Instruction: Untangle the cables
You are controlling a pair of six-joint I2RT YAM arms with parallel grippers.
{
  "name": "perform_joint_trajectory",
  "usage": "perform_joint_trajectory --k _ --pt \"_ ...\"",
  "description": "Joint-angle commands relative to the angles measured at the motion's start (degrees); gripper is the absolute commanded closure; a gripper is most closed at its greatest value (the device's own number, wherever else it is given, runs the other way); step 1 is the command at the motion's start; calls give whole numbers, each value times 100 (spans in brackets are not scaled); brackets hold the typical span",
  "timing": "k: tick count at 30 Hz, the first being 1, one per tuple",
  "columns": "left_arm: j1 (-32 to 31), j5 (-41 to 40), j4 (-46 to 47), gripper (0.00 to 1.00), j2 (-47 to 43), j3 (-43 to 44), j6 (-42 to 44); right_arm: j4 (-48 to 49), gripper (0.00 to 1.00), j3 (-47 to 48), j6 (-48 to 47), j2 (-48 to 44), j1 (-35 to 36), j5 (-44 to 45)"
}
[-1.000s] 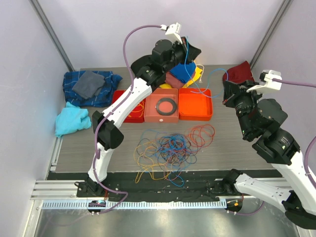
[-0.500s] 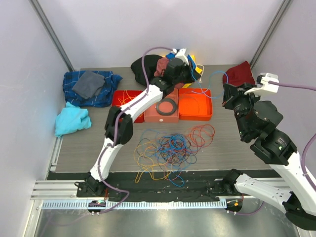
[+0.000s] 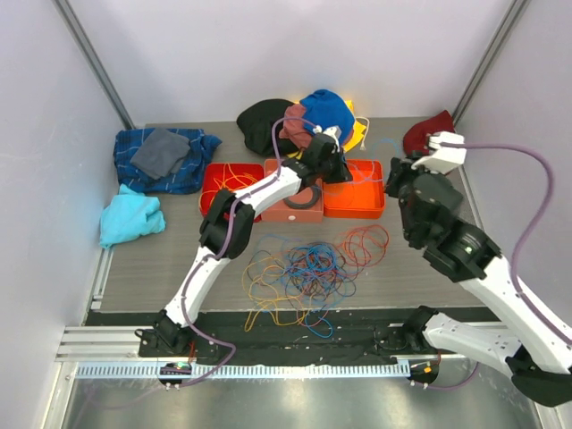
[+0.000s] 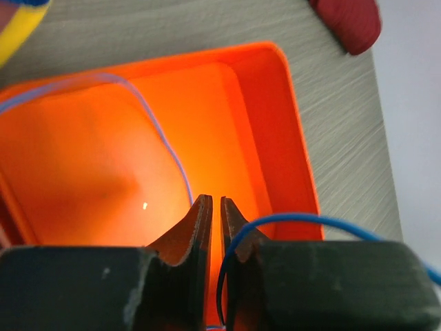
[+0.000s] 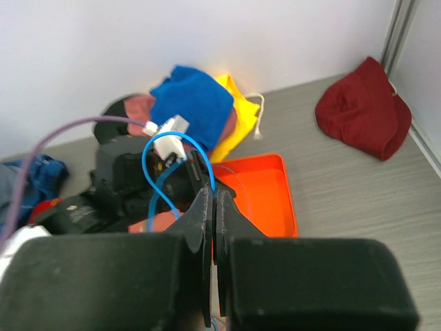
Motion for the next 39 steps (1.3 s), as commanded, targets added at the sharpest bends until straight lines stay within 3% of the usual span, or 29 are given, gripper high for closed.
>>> perform_joint_trajectory --k 1,7,11,16,25,26,30,33,35,39 --pt "58 162 421 86 -891 -561 25 312 99 -233 394 551 -228 75" --pt "67 154 -132 88 -1208 -684 210 567 99 -189 736 1334 -1035 -303" --pt "94 57 -106 100 -1594 -1237 271 629 99 -101 1000 1871 -1616 -637" --pt "173 -119 17 100 -2095 -1809 315 831 99 -22 1080 2609 -2013 -883" --pt "181 -391 -317 100 -2360 -1783 552 1182 99 -162 1220 3496 -2347 -1498" --pt "181 -417 -395 100 -2316 -1740 570 1174 96 -119 1212 3558 -2347 -1577" --pt "181 -418 -519 100 -2220 -1590 561 1069 51 -57 1246 3647 -2347 -1639" --pt "181 -444 -519 100 -2167 -1494 553 1077 33 -110 1255 3393 -2347 -1543" --pt "181 -470 -580 100 -2123 -1388 535 1016 26 -66 1238 3252 -2347 -1481" --pt "181 -436 -616 100 -1991 -1142 500 727 25 -144 1360 2648 -2347 -1490"
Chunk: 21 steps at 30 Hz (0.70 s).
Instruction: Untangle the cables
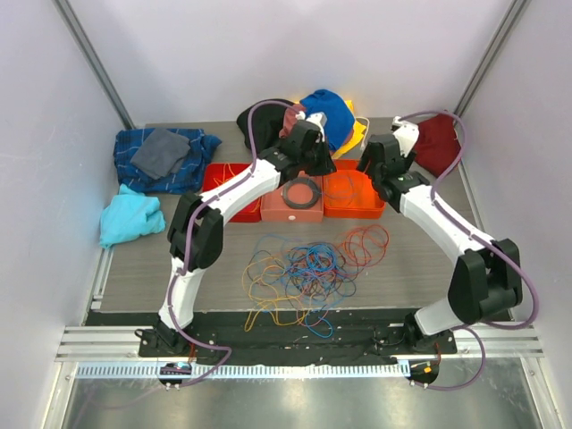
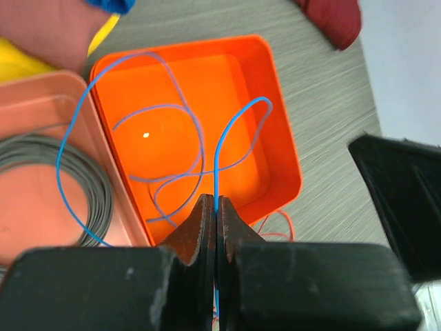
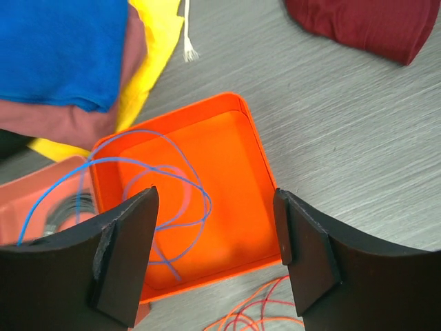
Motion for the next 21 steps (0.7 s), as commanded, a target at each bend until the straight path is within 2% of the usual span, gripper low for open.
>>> perform_joint_trajectory --k 1,7,11,17,19,21 --pt "31 4 14 100 96 613 37 -37 25 6 265 -972 -4 38" --pt "-22 442 206 100 395 1247 -279 -186 28 -644 372 -2560 -4 -24" --pt "-136 1293 1277 100 755 1519 -1094 -405 28 -698 302 -3256 -4 -6" --pt "-399 2069 2851 100 1318 1889 -2177 -924 28 -417 249 -3723 -4 -33" --pt "-426 2254 3141 100 1555 1880 -2556 -977 28 -399 266 -3820 5 -32" --pt "-426 2202 2985 100 1643 1845 -2600 -1039 28 -408 275 -3899 5 -59"
